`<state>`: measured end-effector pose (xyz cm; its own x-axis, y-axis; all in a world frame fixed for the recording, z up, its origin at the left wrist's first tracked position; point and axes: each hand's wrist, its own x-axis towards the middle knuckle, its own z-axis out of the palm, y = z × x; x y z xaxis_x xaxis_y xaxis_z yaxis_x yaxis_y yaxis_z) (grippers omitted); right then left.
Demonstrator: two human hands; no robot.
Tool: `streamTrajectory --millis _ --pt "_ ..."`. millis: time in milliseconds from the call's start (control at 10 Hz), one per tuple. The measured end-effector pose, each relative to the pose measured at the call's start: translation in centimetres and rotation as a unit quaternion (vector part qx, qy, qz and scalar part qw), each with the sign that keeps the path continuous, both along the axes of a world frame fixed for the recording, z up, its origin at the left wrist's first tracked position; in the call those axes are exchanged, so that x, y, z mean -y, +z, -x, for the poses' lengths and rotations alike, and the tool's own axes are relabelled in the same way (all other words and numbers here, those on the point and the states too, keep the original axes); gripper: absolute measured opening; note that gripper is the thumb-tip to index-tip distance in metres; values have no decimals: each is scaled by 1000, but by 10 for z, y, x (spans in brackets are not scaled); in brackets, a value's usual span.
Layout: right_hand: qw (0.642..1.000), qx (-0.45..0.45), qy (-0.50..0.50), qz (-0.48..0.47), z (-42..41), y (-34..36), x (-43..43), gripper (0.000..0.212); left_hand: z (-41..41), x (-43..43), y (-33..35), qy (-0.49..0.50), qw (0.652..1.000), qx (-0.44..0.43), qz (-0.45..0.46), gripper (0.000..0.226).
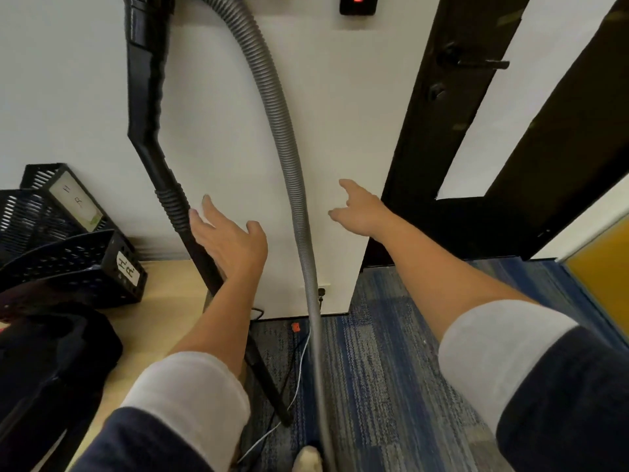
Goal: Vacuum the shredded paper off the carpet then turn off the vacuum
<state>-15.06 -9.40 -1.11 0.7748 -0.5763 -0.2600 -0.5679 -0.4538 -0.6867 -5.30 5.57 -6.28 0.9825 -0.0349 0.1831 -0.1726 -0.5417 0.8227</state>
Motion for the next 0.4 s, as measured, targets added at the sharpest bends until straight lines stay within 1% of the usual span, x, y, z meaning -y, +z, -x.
streamTrajectory --millis 100,200,300,400 --pt "1000 7 -4 -1 62 -7 1 60 54 3 -1 -101 995 -13 5 51" --pt "1000 1 -15 -9 135 -17 2 54 115 9 -5 -191 981 -34 9 38" --pt "1000 -17 -19 7 241 -33 0 53 196 19 -17 -258 965 -42 16 34" --pt "998 -54 -36 19 343 -41 1 49 284 31 -29 -285 955 -80 6 30"
